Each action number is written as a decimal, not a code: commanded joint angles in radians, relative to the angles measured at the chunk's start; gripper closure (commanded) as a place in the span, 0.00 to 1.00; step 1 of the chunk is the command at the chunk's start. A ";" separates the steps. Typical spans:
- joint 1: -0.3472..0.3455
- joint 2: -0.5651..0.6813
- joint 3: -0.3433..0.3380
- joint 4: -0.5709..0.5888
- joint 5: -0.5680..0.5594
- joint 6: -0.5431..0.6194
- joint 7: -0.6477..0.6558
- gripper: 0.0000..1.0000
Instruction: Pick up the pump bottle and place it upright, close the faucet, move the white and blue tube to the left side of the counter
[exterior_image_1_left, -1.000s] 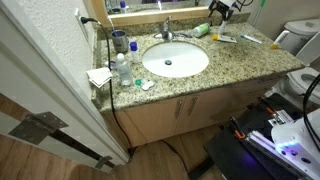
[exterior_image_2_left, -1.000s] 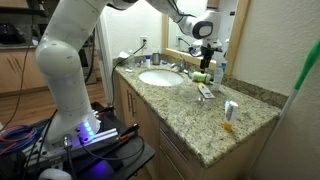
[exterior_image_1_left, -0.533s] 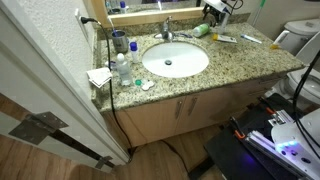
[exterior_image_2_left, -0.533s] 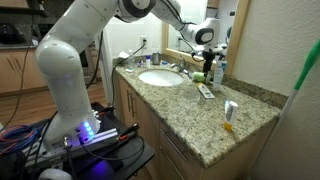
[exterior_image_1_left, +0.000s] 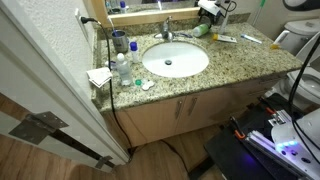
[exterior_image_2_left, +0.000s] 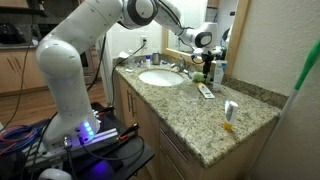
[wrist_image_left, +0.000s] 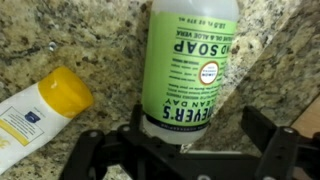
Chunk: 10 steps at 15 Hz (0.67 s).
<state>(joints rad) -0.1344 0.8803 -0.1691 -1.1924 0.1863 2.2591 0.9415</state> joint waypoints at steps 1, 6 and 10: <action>0.006 0.022 -0.004 0.028 -0.017 -0.025 0.004 0.00; 0.016 0.031 -0.002 0.012 -0.014 -0.029 0.017 0.00; -0.005 0.037 0.031 0.017 0.027 -0.062 0.011 0.00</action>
<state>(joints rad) -0.1200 0.9120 -0.1662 -1.1917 0.1854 2.2467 0.9545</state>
